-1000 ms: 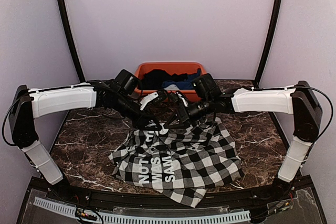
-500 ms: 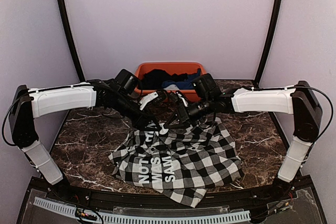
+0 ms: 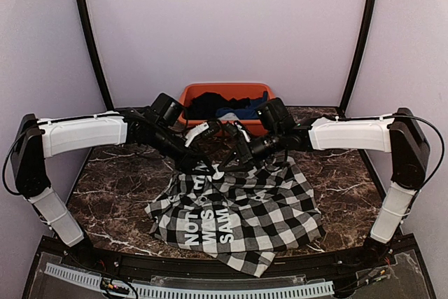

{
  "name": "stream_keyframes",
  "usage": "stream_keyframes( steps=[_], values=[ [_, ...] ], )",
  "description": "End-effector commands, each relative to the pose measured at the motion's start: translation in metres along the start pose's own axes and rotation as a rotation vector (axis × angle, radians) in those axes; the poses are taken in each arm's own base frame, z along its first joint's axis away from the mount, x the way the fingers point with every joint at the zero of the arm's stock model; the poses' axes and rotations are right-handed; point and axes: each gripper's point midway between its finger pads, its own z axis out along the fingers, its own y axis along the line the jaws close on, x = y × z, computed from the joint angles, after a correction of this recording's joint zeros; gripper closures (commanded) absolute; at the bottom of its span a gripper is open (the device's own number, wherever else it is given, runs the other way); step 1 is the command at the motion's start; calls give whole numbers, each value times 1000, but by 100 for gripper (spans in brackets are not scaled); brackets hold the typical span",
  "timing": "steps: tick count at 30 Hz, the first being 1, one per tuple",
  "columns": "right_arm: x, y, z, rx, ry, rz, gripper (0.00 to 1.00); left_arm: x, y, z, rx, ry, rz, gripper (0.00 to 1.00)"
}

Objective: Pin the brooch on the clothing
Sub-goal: Pin the brooch onto the flattened clothing.

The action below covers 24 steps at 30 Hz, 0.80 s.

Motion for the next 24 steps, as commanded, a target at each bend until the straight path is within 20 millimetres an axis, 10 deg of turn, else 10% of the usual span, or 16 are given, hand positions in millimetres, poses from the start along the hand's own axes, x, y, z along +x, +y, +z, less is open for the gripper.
stream_keyframes(
  steps=[1,24],
  values=[
    [-7,24,0,-81,-11,-72,100,-8,-9,-12,11,-49,32,58],
    [-8,40,-12,-201,-18,-66,100,-7,-17,-22,48,-65,64,56]
  ],
)
